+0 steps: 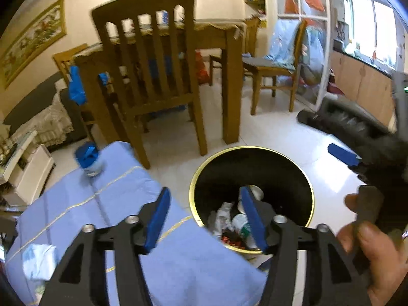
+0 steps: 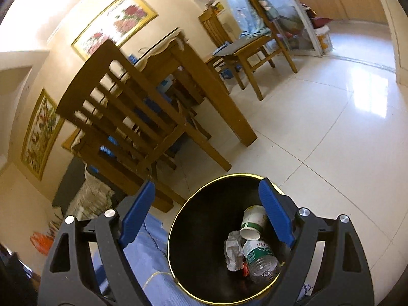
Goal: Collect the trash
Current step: 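Move the right gripper back to the table and grasp the green bottle cap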
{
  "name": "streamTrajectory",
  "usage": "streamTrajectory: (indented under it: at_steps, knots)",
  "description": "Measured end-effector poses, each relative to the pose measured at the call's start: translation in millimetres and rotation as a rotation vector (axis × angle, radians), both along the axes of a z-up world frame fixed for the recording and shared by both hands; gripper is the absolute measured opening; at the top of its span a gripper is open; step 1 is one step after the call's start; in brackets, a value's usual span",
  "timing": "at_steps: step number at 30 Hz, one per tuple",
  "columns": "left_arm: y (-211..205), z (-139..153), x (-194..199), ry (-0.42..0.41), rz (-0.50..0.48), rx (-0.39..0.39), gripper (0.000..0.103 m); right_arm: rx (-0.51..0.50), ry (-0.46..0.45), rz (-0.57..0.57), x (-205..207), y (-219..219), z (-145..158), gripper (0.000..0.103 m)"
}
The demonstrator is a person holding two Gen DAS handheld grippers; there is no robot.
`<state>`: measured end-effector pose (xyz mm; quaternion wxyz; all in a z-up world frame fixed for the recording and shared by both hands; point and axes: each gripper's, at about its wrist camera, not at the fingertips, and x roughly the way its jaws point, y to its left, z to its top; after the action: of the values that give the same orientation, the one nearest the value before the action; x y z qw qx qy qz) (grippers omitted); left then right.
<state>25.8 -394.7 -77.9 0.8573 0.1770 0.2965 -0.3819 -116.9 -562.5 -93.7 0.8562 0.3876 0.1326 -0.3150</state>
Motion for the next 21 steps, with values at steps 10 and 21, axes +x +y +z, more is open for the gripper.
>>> streamTrajectory:
  at_steps: [10,21]
  knots:
    - [147.8,21.5,-10.5,-0.129,0.184,-0.053,0.097,-0.214,0.137,0.376,93.8,93.5,11.0,0.085]
    - [367.7,-7.5,53.9,-0.042,0.651,-0.004,0.096,-0.334,0.247,0.95,162.6,246.6,-15.1,0.089]
